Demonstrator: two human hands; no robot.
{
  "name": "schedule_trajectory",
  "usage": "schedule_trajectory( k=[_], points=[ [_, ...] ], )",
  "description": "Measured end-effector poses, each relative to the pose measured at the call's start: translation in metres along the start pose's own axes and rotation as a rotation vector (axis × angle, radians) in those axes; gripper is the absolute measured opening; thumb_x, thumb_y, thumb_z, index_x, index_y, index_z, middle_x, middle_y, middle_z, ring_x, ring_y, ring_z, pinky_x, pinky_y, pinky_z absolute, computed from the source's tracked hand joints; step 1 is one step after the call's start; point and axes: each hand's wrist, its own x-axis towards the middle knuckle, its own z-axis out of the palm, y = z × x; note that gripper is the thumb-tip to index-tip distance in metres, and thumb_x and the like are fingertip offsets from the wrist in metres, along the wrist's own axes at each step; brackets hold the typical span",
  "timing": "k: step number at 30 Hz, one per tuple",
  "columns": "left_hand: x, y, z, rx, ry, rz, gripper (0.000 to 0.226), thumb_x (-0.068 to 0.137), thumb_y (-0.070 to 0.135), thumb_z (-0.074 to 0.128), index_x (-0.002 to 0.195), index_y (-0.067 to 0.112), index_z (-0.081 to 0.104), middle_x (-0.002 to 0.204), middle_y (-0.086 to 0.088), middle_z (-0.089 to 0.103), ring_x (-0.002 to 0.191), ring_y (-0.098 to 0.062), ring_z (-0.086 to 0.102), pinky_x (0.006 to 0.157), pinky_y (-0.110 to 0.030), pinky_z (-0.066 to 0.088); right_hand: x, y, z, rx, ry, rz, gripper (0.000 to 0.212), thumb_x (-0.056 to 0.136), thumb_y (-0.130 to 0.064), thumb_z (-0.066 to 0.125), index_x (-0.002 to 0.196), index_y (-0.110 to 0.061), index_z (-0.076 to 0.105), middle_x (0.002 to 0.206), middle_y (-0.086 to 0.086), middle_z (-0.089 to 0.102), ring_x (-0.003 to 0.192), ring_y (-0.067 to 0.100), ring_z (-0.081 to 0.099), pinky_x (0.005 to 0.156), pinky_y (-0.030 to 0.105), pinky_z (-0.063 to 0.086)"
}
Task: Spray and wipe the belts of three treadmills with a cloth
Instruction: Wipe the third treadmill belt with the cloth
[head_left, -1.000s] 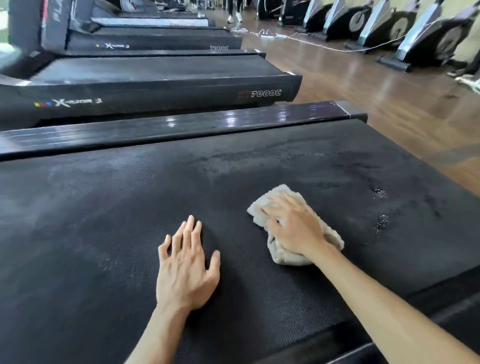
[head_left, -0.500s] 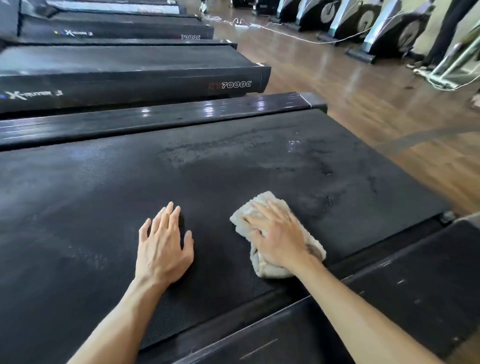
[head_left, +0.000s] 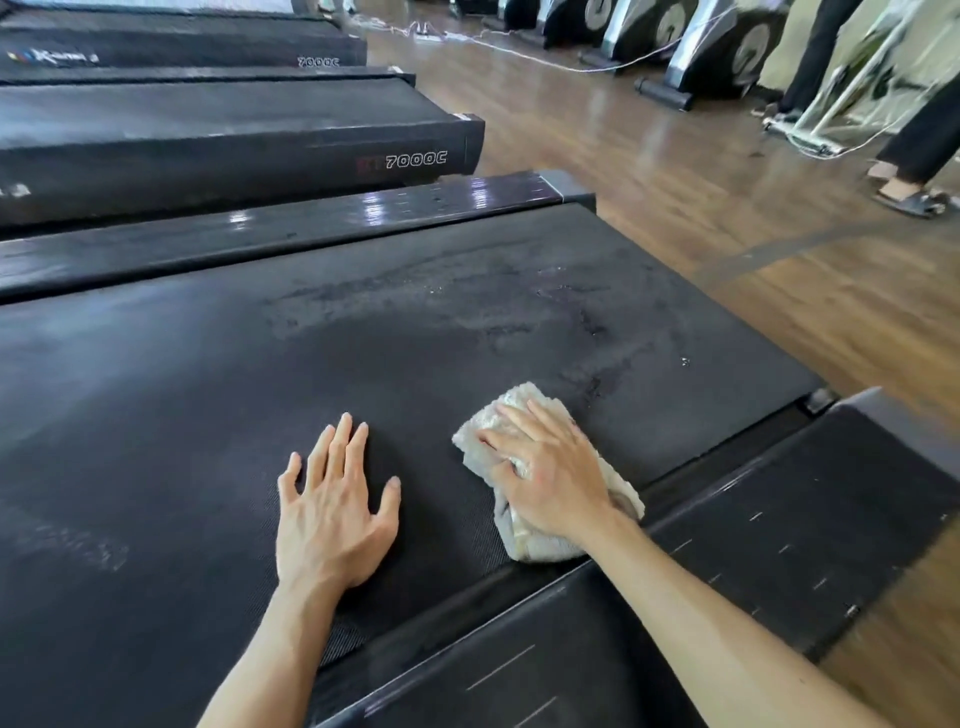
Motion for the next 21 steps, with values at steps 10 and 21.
schedule_trajectory(
  k=[10,21],
  points=[
    [0.001,0.0,-0.001,-0.028,-0.005,-0.018,0.081,0.087,0.064,0.017,0.159,0.027,0.024,0.169,0.011,0.012,0.155,-0.008,0.004,0.125,-0.04,0.005,0.03,-0.036,0.011,-0.005,-0.001,-0.084,0.044,0.102,-0.053,0.032,0.131,-0.048,0.065,0.156,-0.015,0.045,0.15,0.017,0.027,0.123,0.048,0.019],
    [0.002,-0.001,-0.003,-0.068,-0.011,-0.021,0.081,0.087,0.062,0.016,0.159,0.026,0.025,0.169,0.01,0.012,0.156,-0.009,0.006,0.125,-0.041,0.007,0.011,-0.031,0.023,-0.077,0.112,0.097,0.042,0.102,-0.051,0.031,0.123,-0.047,0.067,0.14,-0.019,0.053,0.141,0.019,0.04,0.116,0.044,0.03]
  ],
)
